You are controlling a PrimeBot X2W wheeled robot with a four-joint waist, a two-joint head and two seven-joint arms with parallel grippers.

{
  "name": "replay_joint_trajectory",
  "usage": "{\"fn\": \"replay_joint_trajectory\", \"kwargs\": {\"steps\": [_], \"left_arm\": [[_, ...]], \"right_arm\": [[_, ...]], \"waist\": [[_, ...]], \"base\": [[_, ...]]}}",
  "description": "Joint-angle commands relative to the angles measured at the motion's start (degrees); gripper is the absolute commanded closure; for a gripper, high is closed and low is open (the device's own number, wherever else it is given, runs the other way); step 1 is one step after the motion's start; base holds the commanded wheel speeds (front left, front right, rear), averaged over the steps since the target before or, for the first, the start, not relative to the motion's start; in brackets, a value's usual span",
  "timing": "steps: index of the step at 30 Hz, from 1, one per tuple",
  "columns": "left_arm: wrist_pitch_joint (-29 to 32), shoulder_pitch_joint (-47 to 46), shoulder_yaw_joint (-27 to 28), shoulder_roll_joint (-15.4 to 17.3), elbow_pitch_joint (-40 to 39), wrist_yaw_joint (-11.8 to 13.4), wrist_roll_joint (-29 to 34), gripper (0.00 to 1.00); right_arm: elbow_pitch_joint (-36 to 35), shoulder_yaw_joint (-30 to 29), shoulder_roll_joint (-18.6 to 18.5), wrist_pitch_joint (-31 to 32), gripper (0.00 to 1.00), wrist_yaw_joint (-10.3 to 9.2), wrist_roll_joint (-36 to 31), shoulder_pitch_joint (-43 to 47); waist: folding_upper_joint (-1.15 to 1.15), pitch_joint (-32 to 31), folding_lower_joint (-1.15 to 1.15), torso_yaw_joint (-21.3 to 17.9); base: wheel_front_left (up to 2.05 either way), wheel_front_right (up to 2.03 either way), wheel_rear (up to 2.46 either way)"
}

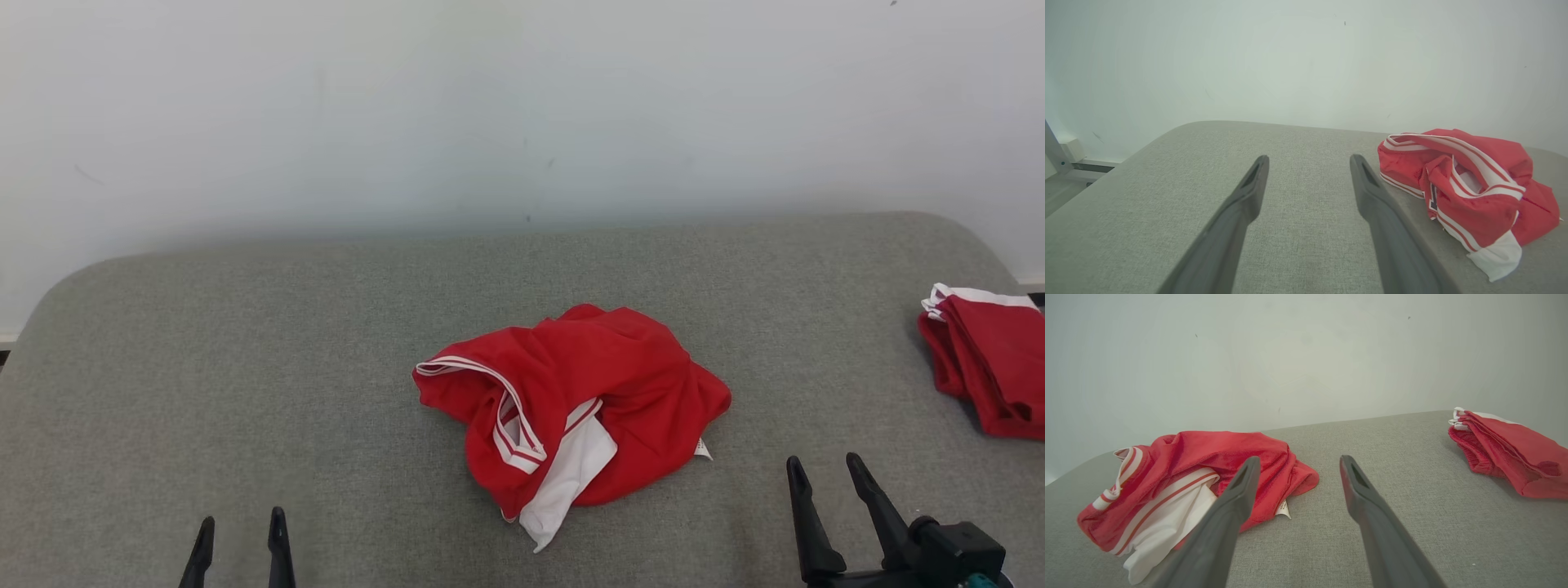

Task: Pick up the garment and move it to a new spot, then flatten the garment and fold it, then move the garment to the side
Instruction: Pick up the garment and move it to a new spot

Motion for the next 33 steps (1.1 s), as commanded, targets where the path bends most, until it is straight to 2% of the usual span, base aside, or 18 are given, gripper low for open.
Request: {"fn": "replay_joint_trajectory", "kwargs": {"steps": [1, 12, 33], "left_arm": [[-0.2, 1.4, 1.0, -0.1, -0.4, -0.4, 0.7, 0.0], [-0.2, 4.5, 4.7, -1.0, 1.5, -4.1, 2.2, 0.0], [-0.2, 4.6, 7.7, -3.6, 2.6, -6.6, 4.3, 0.0]], "right_arm": [[1.0, -0.2, -0.3, -0.5, 0.0, -0.15, -0.4, 0.7], [5.6, 0.2, 0.5, -2.4, 0.0, -0.15, -0.6, 1.3], [7.4, 1.0, 1.5, -3.5, 0.0, -0.15, 0.5, -0.2]], "waist": [[0.0, -0.5, 0.01, 0.5], [0.0, -0.7, 0.01, 0.4], [0.0, -0.3, 0.01, 0.4]], "base": [[0.0, 0.0, 0.0], [0.0, 0.0, 0.0], [0.0, 0.0, 0.0]]}}
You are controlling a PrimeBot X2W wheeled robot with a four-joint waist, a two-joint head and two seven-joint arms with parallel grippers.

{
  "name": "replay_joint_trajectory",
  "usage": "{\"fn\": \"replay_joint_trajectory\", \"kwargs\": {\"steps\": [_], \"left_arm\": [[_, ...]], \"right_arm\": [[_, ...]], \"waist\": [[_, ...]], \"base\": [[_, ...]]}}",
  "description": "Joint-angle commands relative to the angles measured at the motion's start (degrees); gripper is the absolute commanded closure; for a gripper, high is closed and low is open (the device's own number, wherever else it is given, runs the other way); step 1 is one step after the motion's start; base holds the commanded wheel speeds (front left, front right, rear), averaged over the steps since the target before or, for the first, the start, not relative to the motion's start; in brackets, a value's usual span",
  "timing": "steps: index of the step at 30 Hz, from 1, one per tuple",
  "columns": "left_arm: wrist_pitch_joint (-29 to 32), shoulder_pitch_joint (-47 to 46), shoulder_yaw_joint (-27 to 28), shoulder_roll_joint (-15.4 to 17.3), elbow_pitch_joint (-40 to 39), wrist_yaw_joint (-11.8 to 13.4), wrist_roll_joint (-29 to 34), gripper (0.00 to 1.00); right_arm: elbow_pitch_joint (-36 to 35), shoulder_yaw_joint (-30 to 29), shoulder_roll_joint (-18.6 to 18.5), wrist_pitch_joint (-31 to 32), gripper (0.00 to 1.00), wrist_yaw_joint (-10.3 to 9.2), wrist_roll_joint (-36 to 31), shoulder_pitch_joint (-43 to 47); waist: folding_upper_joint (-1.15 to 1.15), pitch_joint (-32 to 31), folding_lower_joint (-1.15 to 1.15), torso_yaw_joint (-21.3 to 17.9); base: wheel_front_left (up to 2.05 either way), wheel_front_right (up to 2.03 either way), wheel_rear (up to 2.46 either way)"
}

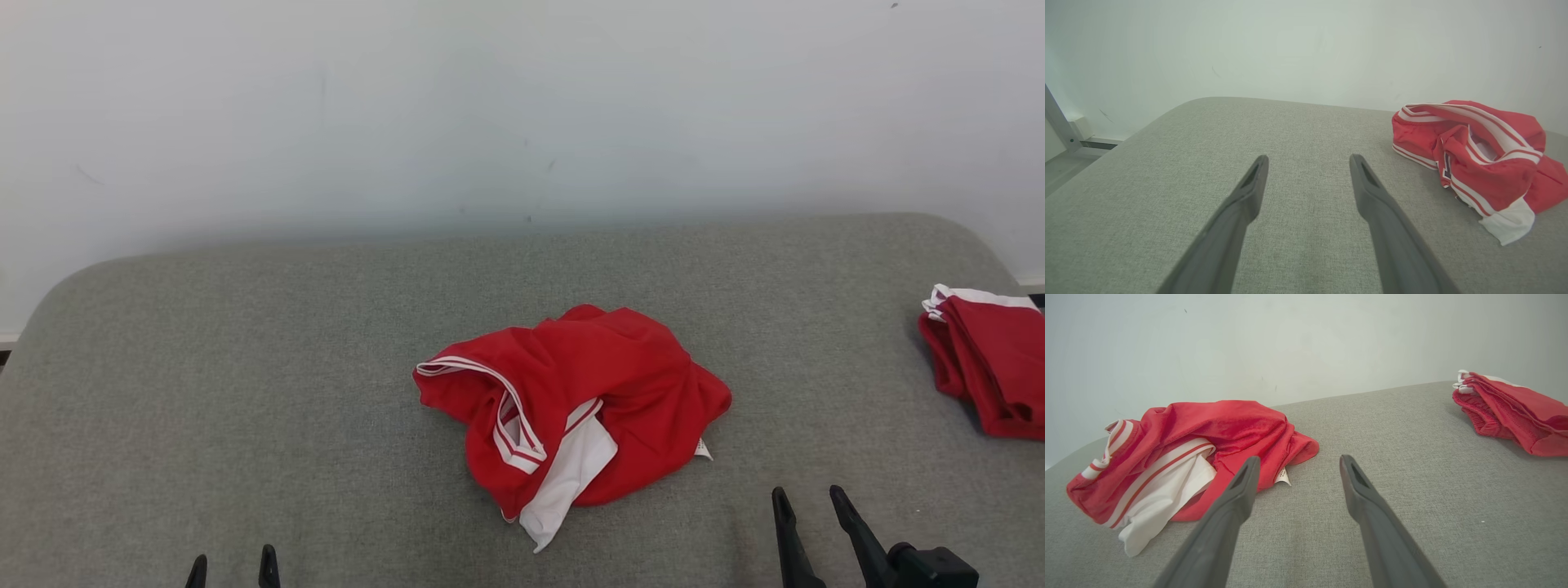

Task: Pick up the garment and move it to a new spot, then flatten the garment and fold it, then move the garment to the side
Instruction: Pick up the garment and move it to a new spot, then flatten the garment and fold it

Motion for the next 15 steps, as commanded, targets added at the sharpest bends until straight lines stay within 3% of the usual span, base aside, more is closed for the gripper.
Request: {"fn": "replay_joint_trajectory", "kwargs": {"steps": [1, 15], "left_arm": [[-0.2, 0.4, 0.2, -0.2, 0.2, -0.2, 0.4, 0.0], [-0.2, -0.4, 0.8, -1.0, -0.7, -1.3, 2.2, 0.0]], "right_arm": [[0.1, 0.1, 0.2, -0.2, 0.0, -0.15, 0.5, -0.5], [0.2, 0.6, 0.1, -0.5, 0.0, -0.15, 0.7, -0.8]], "waist": [[0.0, 0.1, 0.0, 0.1], [0.0, 0.6, 0.0, -0.3]], "base": [[0.0, 0.0, 0.0], [0.0, 0.0, 0.0]]}}
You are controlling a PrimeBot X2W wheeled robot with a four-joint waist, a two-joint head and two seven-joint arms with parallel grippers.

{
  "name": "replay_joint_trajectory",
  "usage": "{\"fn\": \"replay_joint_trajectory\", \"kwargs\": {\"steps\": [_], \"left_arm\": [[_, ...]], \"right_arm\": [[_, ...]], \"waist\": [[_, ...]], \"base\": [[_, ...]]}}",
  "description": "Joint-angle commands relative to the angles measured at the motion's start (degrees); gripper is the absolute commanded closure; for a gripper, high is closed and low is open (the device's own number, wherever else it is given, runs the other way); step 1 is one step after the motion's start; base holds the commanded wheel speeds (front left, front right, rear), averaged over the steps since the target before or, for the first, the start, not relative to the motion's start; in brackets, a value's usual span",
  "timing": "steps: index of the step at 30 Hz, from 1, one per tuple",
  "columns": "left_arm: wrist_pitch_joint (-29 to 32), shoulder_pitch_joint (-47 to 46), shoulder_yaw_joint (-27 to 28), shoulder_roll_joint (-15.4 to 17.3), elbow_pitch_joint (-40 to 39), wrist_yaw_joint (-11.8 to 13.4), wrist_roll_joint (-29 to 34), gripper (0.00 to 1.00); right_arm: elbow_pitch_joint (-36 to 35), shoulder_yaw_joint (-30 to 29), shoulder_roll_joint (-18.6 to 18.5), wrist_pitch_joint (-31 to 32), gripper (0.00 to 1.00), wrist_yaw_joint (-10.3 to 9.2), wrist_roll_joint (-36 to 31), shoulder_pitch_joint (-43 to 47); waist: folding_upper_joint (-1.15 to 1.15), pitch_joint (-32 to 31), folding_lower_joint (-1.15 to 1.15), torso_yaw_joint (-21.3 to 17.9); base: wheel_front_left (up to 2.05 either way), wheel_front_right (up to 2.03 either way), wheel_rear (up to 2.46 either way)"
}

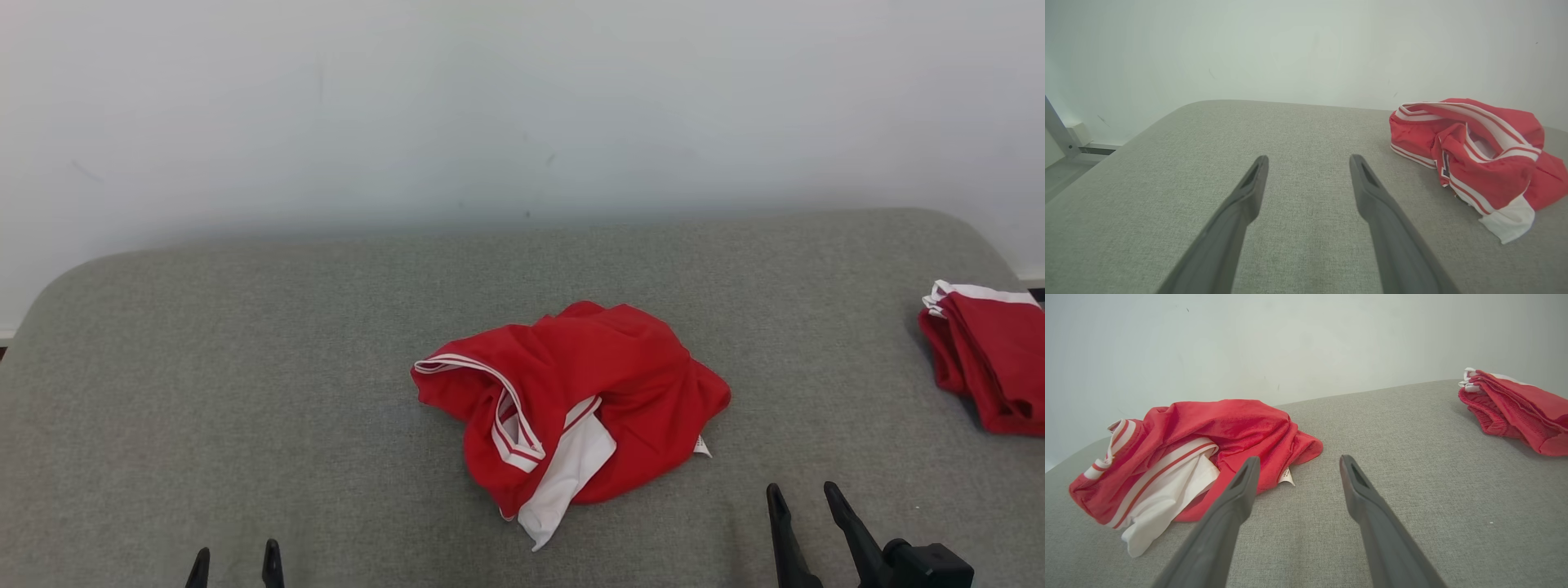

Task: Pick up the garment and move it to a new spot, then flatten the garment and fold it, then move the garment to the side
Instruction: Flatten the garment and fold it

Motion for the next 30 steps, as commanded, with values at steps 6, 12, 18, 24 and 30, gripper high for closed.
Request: {"fn": "replay_joint_trajectory", "kwargs": {"steps": [6, 12, 18, 24, 30], "left_arm": [[0.3, -2.0, -2.7, -0.3, -0.3, -1.4, 0.4, 0.0], [4.5, -6.1, -7.2, 0.3, -1.1, -2.6, -1.1, 0.0], [9.1, -9.6, -11.7, 0.4, -0.3, -3.1, -2.7, 0.0], [12.4, -12.6, -16.1, 1.1, 1.9, -3.5, -5.3, 0.0], [14.0, -13.5, -17.0, 1.2, 4.1, -3.1, -6.5, 0.0]], "right_arm": [[0.3, 0.4, -0.2, -0.4, 0.0, -0.15, 0.4, -0.6], [0.2, 1.1, -0.7, -0.3, 0.0, -0.15, 0.5, -1.3], [0.2, 1.4, -0.8, -0.2, 0.0, -0.15, 0.5, -1.4], [0.3, 1.8, -1.0, -0.3, 0.0, -0.15, 0.7, -2.1], [0.3, 2.0, -1.0, -0.4, 0.0, -0.15, 1.0, -2.5]], "waist": [[0.0, 0.8, 0.0, -2.0], [0.0, 1.6, 0.0, -5.1], [0.0, 2.3, 0.0, -8.0], [0.0, 3.2, 0.0, -12.1], [0.0, 3.7, 0.0, -14.9]], "base": [[0.0, 0.0, 0.0], [0.0, 0.0, 0.0], [0.0, 0.0, 0.0], [0.0, 0.0, 0.0], [0.0, 0.0, 0.0]]}}
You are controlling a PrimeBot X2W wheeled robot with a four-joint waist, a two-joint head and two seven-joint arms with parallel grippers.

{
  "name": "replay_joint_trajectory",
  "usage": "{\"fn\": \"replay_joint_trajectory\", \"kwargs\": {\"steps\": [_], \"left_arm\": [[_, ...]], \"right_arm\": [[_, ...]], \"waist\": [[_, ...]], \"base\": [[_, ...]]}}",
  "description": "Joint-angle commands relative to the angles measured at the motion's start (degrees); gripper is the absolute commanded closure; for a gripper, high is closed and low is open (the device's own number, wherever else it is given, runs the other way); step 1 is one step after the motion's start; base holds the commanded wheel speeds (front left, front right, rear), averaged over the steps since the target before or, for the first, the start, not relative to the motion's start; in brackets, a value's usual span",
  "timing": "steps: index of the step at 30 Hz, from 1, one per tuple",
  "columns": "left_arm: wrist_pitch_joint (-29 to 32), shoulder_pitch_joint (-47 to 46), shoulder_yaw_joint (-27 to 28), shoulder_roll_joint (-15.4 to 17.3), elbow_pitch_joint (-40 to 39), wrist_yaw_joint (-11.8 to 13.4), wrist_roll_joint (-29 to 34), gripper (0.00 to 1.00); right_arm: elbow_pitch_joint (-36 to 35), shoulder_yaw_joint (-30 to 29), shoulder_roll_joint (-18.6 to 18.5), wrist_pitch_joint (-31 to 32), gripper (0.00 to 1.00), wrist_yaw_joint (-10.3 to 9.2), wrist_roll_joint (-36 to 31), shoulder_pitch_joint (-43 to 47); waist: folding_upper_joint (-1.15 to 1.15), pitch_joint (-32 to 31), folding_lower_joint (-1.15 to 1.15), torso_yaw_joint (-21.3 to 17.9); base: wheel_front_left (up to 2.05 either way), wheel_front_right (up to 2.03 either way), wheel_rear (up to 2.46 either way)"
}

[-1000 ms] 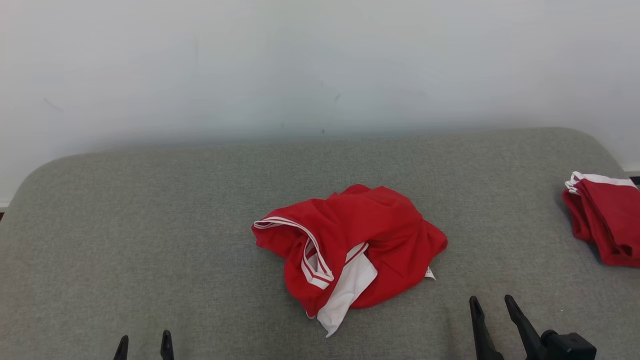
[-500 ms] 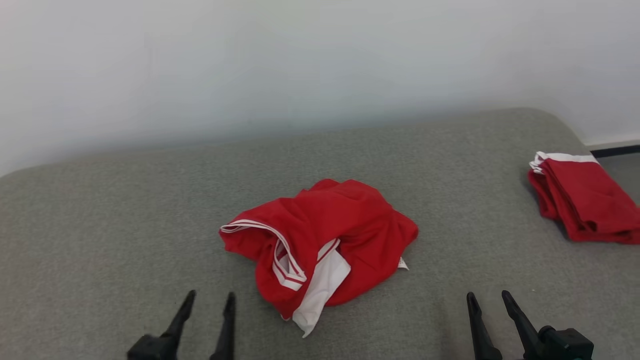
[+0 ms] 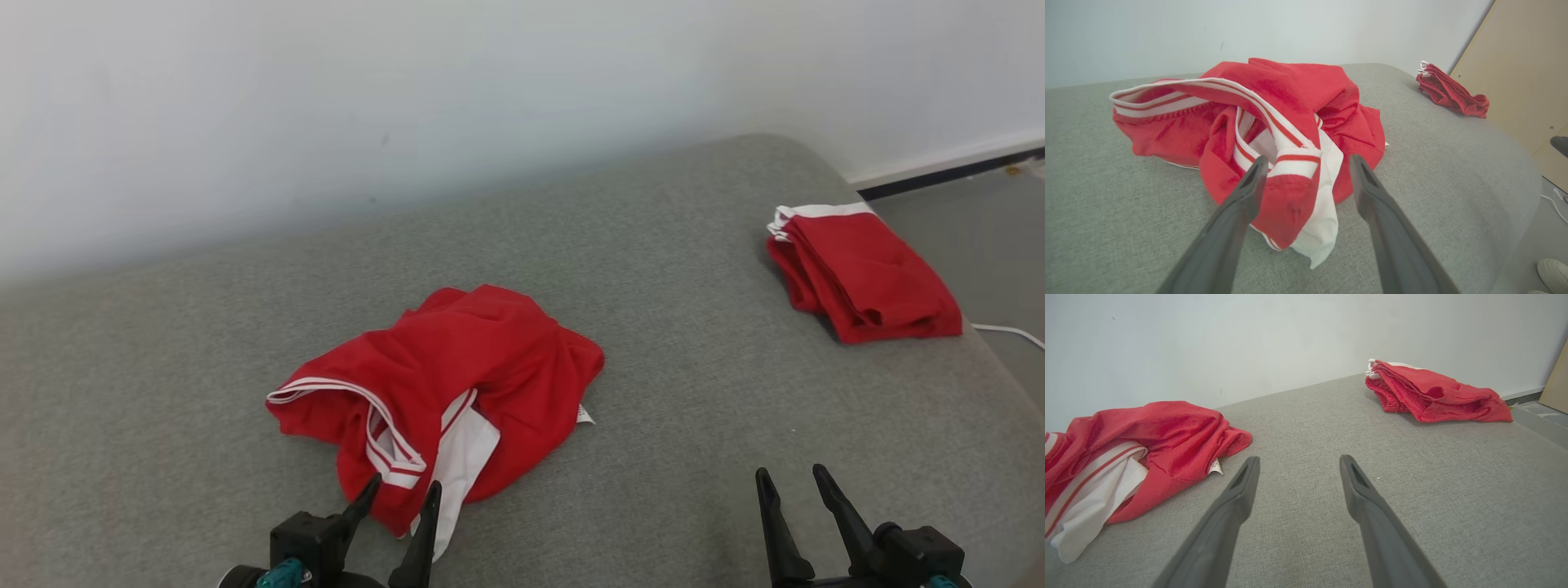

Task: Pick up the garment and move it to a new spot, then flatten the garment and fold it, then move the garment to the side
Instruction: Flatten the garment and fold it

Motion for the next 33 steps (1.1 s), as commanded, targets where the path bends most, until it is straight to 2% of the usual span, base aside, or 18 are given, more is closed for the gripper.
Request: {"fn": "replay_joint_trajectory", "kwargs": {"steps": [1, 10, 11, 12, 13, 16, 22, 28, 33], "left_arm": [[-0.2, -0.5, 0.1, 0.3, 0.3, 0.2, 0.0, 0.0], [0.2, -1.4, 2.1, -0.2, 3.2, 3.9, -1.2, 0.0], [0.0, -1.5, 2.5, -0.3, 3.2, 4.3, -1.5, 0.09], [-0.7, -1.7, 3.3, -0.5, 3.2, 5.1, -2.0, 0.82], [-1.0, -1.8, 3.6, -0.6, 3.1, 5.4, -2.1, 1.0], [-0.8, -2.3, 3.8, -0.4, 3.3, 5.4, -2.4, 1.0], [-1.8, -6.8, 3.5, -1.0, 0.8, 4.0, -4.2, 1.0], [-1.2, -15.4, 0.1, -1.9, -0.9, 2.6, -4.9, 1.0], [-2.1, -25.9, -4.0, -2.7, -0.8, 1.7, -8.4, 1.0]], "right_arm": [[0.1, 0.1, -0.1, -0.2, 0.0, -0.15, 0.1, -0.5], [0.2, 0.3, 0.3, -0.3, 0.0, -0.15, 0.3, -0.8], [0.2, 0.3, 0.3, -0.3, 0.0, -0.15, 0.4, -0.8], [0.2, 0.2, 0.3, -0.3, 0.0, -0.15, 0.4, -0.8], [0.2, 0.2, 0.3, -0.3, 0.0, -0.15, 0.4, -0.8], [0.2, 0.1, 0.5, -0.3, 0.0, -0.15, 0.4, -0.9], [0.1, -0.2, 0.8, -0.3, 0.0, -0.15, 0.0, -1.1], [0.1, -0.2, 1.1, -0.3, 0.0, -0.15, -0.1, -1.5], [0.4, 0.6, 1.2, -0.3, 0.0, -0.15, -0.1, -2.2]], "waist": [[0.0, 0.6, -0.01, -1.5], [0.0, 0.9, -0.01, -3.0], [0.0, 0.9, -0.01, -3.0], [0.0, 1.0, -0.01, -3.0], [0.0, 1.1, -0.01, -2.9], [0.0, 1.2, -0.01, -2.8], [0.0, 1.4, -0.01, -2.1], [0.0, 1.7, -0.01, -1.7], [0.0, 1.9, -0.01, -2.1]], "base": [[0.0, 0.0, 0.0], [0.0, 0.0, 0.0], [0.0, 0.0, 0.0], [0.0, 0.0, 0.0], [0.0, 0.0, 0.0], [0.0, 0.0, 0.0], [0.0, 0.0, 0.0], [0.0, 0.0, 0.0], [0.0, 0.0, 0.0]]}}
